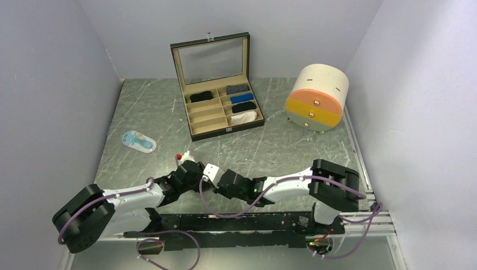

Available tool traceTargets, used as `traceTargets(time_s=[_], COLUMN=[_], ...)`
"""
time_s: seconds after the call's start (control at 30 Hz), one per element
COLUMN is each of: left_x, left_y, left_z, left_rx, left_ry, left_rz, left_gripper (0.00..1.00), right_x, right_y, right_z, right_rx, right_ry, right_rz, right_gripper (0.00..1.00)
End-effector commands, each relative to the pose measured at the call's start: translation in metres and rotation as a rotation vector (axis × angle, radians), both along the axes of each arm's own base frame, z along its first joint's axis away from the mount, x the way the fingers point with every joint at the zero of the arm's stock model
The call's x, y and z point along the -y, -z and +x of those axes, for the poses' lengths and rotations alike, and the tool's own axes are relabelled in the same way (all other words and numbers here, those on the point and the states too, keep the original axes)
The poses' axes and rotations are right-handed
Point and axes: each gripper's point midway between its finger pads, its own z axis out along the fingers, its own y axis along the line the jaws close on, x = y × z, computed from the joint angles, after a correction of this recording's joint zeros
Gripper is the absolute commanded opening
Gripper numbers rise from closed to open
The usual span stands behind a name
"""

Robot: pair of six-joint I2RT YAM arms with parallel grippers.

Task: Roll the underwear
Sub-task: Roll the underwear to the center of the board.

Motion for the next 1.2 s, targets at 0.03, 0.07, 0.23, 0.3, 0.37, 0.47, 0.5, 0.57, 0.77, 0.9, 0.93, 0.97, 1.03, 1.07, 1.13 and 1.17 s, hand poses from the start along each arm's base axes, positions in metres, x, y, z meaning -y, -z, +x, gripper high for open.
traceTargets(time_s=[0.03, 0.07, 0.23, 0.3, 0.37, 0.47, 0.5, 0.57, 0.77, 0.9, 0.93, 0.97, 1.03, 1.07, 1.13, 1.17], left_x=[-0.03, -0.032, -0.03, -0.029, -0.029, -0.024, -0.022, -0.02, -0.012, -0.012, -0.015, -0.018, -0.024, -0.025, -0.024, -0.023], left_y=[0.033, 0.033, 0.024, 0.024, 0.025, 0.025, 0.025, 0.027, 0.038, 0.047, 0.051, 0.054, 0.058, 0.059, 0.057, 0.055], left_z=[-0.022, -0.024, -0.02, -0.02, -0.02, -0.019, -0.017, -0.016, -0.019, -0.022, -0.022, -0.022, -0.024, -0.024, -0.023, -0.022], left_rx=[-0.101, -0.11, -0.081, -0.08, -0.085, -0.077, -0.074, -0.075, -0.098, -0.112, -0.113, -0.122, -0.126, -0.126, -0.116, -0.11], left_ry=[-0.006, -0.007, -0.009, -0.006, -0.003, 0.014, 0.018, 0.025, 0.059, 0.07, 0.072, 0.071, 0.077, 0.077, 0.076, 0.078], left_rz=[0.156, 0.159, 0.14, 0.147, 0.152, 0.136, 0.132, 0.139, 0.149, 0.162, 0.18, 0.208, 0.244, 0.252, 0.245, 0.238], left_gripper=[0.53, 0.57, 0.68, 0.69, 0.69, 0.67, 0.67, 0.66, 0.63, 0.45, 0.43, 0.42, 0.37, 0.36, 0.35, 0.35], right_x=[0.012, 0.014, 0.026, 0.032, 0.039, 0.047, 0.048, 0.048, 0.05, 0.051, 0.052, 0.051, 0.05, 0.05, 0.05, 0.051], right_y=[0.03, 0.031, 0.03, 0.031, 0.032, 0.033, 0.033, 0.032, 0.028, 0.024, 0.023, 0.021, 0.013, 0.01, -0.001, -0.006], right_z=[-0.01, -0.012, -0.019, -0.021, -0.017, -0.017, -0.017, -0.015, -0.01, -0.002, 0.001, 0.002, 0.003, 0.004, 0.007, 0.009], right_rx=[-0.216, -0.271, -0.5, -0.56, -0.601, -0.667, -0.683, -0.696, -0.707, -0.668, -0.656, -0.646, -0.621, -0.598, -0.56, -0.54], right_ry=[0.053, 0.051, 0.061, 0.062, 0.087, 0.103, 0.108, 0.109, 0.128, 0.142, 0.156, 0.147, 0.119, 0.105, 0.082, 0.073], right_rz=[0.056, 0.102, 0.3, 0.349, 0.393, 0.448, 0.464, 0.485, 0.53, 0.518, 0.508, 0.5, 0.488, 0.473, 0.453, 0.437], right_gripper=[0.0, 0.0, 0.01, 0.01, 0.03, 0.05, 0.06, 0.07, 0.14, 0.18, 0.19, 0.2, 0.26, 0.31, 0.4, 0.43])
